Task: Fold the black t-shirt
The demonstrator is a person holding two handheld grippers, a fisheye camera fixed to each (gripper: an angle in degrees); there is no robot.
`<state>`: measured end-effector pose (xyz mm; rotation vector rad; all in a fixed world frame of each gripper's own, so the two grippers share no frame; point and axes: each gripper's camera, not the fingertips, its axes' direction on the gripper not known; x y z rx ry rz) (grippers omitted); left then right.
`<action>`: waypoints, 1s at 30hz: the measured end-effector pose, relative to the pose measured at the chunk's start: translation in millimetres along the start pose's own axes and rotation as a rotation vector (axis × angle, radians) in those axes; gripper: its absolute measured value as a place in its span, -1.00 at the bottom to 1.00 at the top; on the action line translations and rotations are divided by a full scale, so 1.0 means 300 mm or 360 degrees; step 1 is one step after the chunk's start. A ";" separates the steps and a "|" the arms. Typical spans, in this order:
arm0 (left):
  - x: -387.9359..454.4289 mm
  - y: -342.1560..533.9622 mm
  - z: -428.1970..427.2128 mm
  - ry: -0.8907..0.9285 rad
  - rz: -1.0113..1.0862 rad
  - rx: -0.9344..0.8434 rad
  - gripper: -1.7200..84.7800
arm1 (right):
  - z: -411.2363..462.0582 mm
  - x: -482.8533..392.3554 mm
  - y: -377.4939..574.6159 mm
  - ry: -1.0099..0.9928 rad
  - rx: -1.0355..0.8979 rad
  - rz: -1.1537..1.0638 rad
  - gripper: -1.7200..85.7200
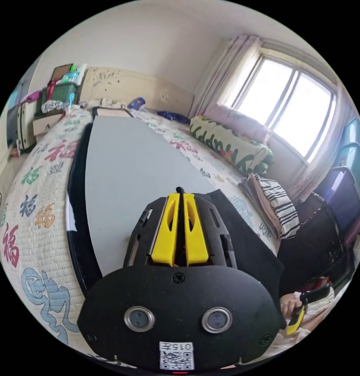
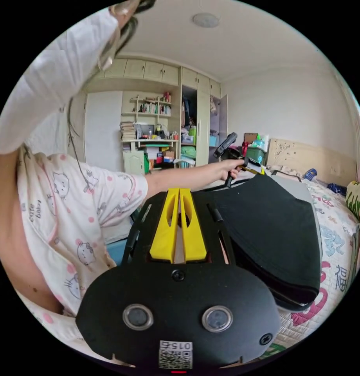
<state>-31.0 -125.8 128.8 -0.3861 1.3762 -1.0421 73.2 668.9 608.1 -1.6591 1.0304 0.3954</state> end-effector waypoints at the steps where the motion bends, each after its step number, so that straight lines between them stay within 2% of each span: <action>1: 0.014 -0.005 -0.044 -0.0036 0.0018 0.0046 -0.95 | -0.027 -0.029 0.008 -0.0010 0.0030 -0.0036 -0.98; 3: 0.018 -0.005 -0.093 -0.0112 0.0033 0.0086 -0.95 | -0.025 -0.075 0.032 -0.0040 0.0042 -0.0102 -0.98; 5: -0.018 0.002 -0.085 -0.0236 0.0010 -0.0017 -0.95 | 0.068 -0.108 0.098 -0.0259 -0.0046 -0.0149 -0.98; 8: -0.089 0.046 -0.006 -0.0314 -0.0063 -0.0231 -0.95 | 0.168 -0.099 0.196 -0.0056 -0.0192 -0.0145 -0.98; 12: -0.108 0.076 0.011 -0.0372 -0.0055 -0.0301 -0.93 | 0.036 -0.006 0.230 -0.0135 -0.0198 -0.0101 -0.98; 15: -0.111 0.071 -0.008 -0.0370 -0.0089 -0.0340 -0.90 | -0.111 0.091 0.278 0.0043 -0.0183 -0.0105 -0.96; 17: -0.095 0.079 -0.048 -0.0409 -0.0042 -0.0353 -0.86 | -0.218 0.189 0.321 0.0143 -0.0247 -0.0105 -0.87; 20: -0.031 0.155 -0.175 -0.0498 0.0141 -0.0227 -0.80 | -0.371 0.327 0.394 0.0284 -0.0345 -0.0103 -0.82; 21: -0.014 0.180 -0.205 -0.0458 0.0181 -0.0218 -0.80 | -0.407 0.355 0.409 0.0311 -0.0355 -0.0094 -0.81; 23: 0.086 0.326 -0.338 -0.0159 0.0393 -0.0234 -0.77 | -0.559 0.455 0.470 0.0402 -0.0373 -0.0092 -0.81; 25: 0.188 0.489 -0.443 -0.0097 0.0540 -0.0235 -0.74 | -0.681 0.521 0.512 0.0471 -0.0353 -0.0094 -0.81; 30: 0.440 0.979 -0.736 -0.0304 0.0743 0.0196 -0.81 | -0.927 0.726 0.598 0.0596 -0.0257 0.0027 -0.81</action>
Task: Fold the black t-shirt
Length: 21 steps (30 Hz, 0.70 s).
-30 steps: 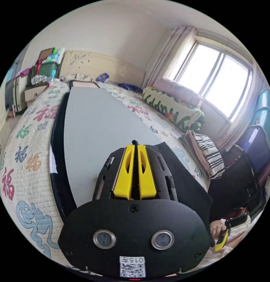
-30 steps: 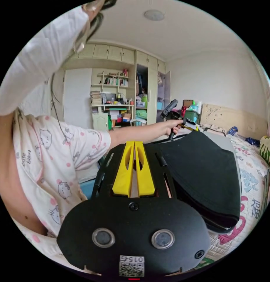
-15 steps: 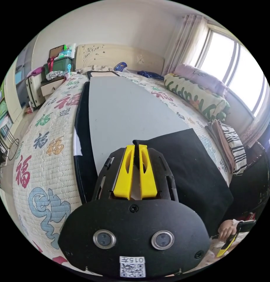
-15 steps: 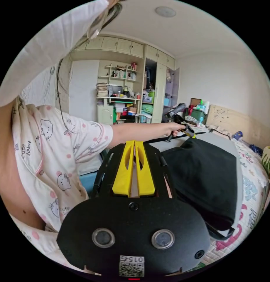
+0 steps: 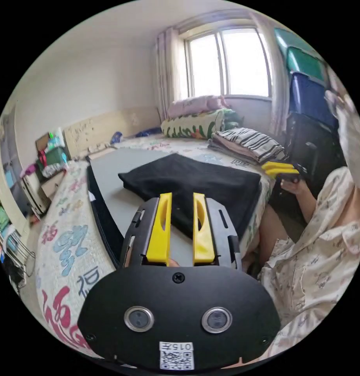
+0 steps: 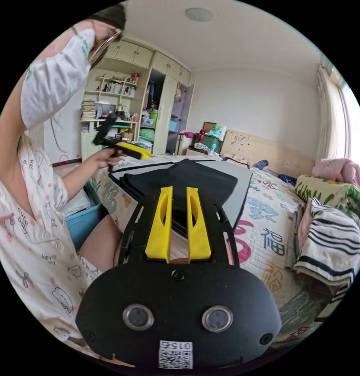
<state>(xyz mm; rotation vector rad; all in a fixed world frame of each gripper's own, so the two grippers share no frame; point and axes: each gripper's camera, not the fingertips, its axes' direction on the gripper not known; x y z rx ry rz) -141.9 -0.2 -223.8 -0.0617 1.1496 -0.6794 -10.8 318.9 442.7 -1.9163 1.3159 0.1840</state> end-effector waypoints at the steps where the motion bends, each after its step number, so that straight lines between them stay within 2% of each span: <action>1: 0.057 0.054 -0.087 -0.0011 0.0000 0.0111 -0.83 | -0.016 0.067 0.018 0.0001 0.0020 0.0045 -0.81; 4: 0.090 0.119 -0.201 0.0065 -0.0094 0.0189 -0.82 | -0.034 0.216 0.048 -0.0032 0.0020 0.0157 -0.81; 8: 0.108 0.219 -0.129 -0.0120 -0.0154 -0.0058 -0.79 | -0.065 0.337 0.108 -0.0052 -0.0018 0.0200 -0.81; 11: 0.103 0.293 -0.033 -0.0137 -0.0170 -0.0253 -0.76 | -0.098 0.396 0.169 -0.0045 -0.0047 0.0236 -0.81; 15: 0.093 0.359 0.000 -0.0299 -0.0211 -0.0245 -0.78 | -0.117 0.454 0.230 -0.0032 -0.0095 0.0268 -0.81; 21: 0.071 0.463 -0.029 -0.0444 -0.0148 -0.0166 -0.92 | -0.103 0.488 0.245 0.0057 -0.0146 0.0208 -0.81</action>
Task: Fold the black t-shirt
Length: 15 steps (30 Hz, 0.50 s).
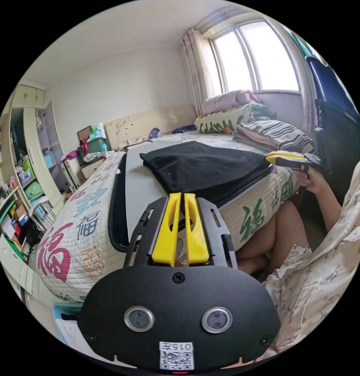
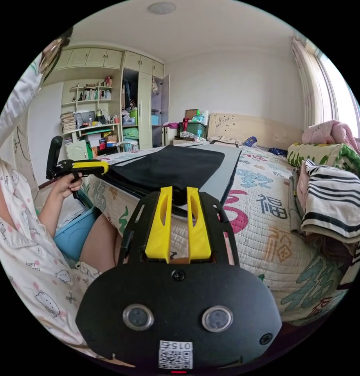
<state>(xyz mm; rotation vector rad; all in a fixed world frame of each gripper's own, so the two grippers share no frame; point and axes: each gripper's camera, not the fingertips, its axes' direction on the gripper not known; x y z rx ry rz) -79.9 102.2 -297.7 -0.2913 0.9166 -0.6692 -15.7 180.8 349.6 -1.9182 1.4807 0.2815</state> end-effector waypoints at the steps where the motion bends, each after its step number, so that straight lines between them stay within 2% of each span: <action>1: -0.018 0.023 -0.019 -0.0003 0.0006 0.0034 -0.93 | 0.001 0.002 -0.001 0.0012 -0.0009 -0.0020 -0.81; 4: -0.071 0.079 -0.068 0.0022 -0.0019 0.0106 -0.94 | 0.012 0.010 0.008 0.0020 -0.0053 -0.0044 -0.81; 8: -0.133 0.173 0.022 0.0023 -0.0014 -0.0036 -0.95 | 0.023 0.020 0.031 0.0067 -0.0081 -0.0052 -0.85; 15: -0.228 0.280 0.064 -0.0027 0.0030 -0.0007 -0.95 | 0.016 0.002 0.018 0.0141 -0.0123 -0.0126 -0.97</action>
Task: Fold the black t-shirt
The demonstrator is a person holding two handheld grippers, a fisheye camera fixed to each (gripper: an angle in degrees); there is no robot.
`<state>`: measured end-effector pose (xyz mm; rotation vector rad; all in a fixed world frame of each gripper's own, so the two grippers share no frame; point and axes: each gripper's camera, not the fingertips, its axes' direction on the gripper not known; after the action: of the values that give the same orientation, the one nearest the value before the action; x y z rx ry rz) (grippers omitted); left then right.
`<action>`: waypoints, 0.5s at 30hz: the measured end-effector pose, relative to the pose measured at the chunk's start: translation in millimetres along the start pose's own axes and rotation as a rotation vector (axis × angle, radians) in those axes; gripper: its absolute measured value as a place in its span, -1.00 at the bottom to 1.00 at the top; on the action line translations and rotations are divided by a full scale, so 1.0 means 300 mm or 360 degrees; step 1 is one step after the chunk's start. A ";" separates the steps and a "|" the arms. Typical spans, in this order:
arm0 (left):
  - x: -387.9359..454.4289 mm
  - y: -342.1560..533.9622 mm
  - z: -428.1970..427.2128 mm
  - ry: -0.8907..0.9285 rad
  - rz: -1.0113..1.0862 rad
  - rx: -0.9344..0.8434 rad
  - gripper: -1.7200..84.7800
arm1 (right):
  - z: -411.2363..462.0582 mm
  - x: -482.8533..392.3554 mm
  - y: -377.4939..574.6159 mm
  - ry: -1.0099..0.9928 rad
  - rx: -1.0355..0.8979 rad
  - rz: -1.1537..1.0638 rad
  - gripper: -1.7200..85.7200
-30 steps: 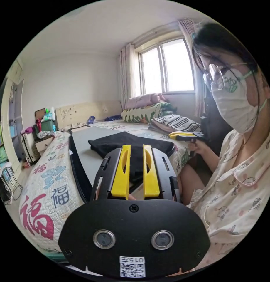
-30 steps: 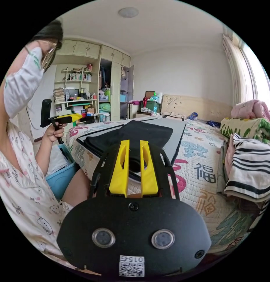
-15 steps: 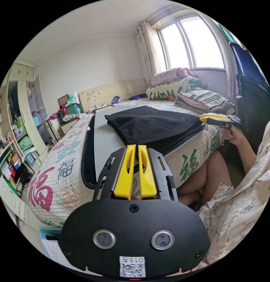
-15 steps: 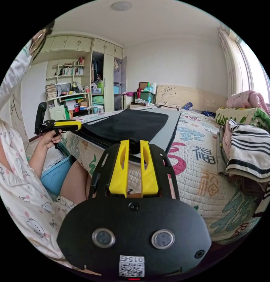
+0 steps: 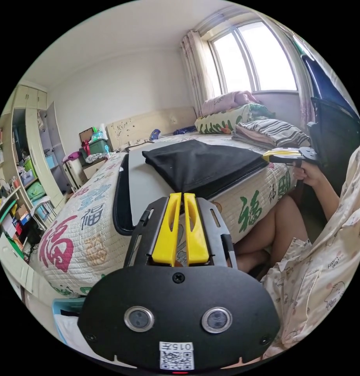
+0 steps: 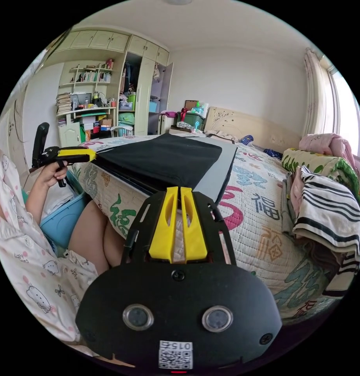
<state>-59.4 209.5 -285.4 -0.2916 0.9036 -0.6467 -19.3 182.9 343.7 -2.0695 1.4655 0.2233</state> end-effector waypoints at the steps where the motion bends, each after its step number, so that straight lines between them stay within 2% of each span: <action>1: -0.014 0.017 0.004 -0.0009 0.0022 0.0007 -0.95 | -0.007 -0.008 -0.001 0.0025 -0.0008 -0.0016 -0.97; 15: -0.281 0.279 0.167 0.0104 -0.0071 -0.0025 -0.95 | 0.034 -0.097 -0.064 0.0093 -0.0135 -0.0137 -0.98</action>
<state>-23.9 326.0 -243.3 -0.3067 0.9672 -0.6942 -11.2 216.2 355.5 -2.2185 1.4196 0.1954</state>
